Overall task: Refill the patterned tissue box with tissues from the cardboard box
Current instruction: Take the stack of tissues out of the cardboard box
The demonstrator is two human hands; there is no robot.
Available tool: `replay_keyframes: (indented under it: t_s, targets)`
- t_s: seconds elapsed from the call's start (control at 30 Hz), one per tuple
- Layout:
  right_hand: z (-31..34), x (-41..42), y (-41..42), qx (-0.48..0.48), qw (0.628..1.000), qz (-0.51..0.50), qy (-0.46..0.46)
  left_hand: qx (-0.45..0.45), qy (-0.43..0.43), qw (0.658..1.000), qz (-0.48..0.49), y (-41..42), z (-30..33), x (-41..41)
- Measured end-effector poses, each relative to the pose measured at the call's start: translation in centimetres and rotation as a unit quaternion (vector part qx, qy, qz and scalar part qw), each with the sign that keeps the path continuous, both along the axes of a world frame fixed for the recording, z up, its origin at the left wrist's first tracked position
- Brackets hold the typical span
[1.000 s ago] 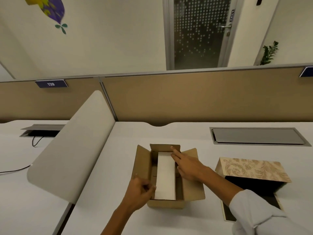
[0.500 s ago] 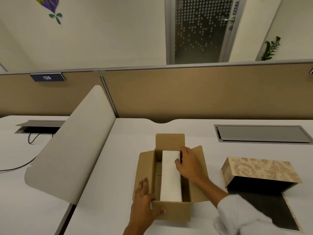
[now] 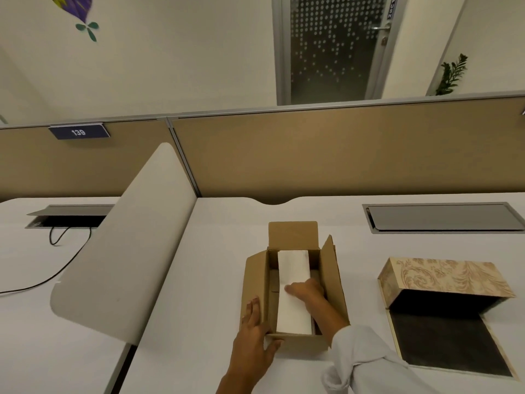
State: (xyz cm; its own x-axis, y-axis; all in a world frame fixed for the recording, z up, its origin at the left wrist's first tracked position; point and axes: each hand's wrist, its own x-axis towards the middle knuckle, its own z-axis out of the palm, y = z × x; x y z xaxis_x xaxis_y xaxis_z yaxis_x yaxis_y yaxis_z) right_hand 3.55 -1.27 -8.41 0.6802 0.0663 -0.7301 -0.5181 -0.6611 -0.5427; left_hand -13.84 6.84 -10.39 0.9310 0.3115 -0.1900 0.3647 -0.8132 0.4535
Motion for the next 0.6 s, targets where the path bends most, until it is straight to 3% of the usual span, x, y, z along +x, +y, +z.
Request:
replay_keyframes:
  t_s: [0.17, 0.4, 0.6]
  targets:
    - [0.7, 1.4, -0.1, -0.008, 0.996, 0.083, 0.04, 0.032, 0.026, 0.999, 0.002, -0.1, 0.5, 0.3]
    - [2.0, 1.6, -0.9, 0.104, 0.99, -0.003, 0.097, 0.072, 0.055, 0.996, -0.025, 0.3, 1.1, 0.5]
    - [3.1, 1.4, -2.0, 0.18, 0.977, -0.012, 0.115, 0.079, 0.046, 0.996, -0.009, -0.2, 1.5, 0.0]
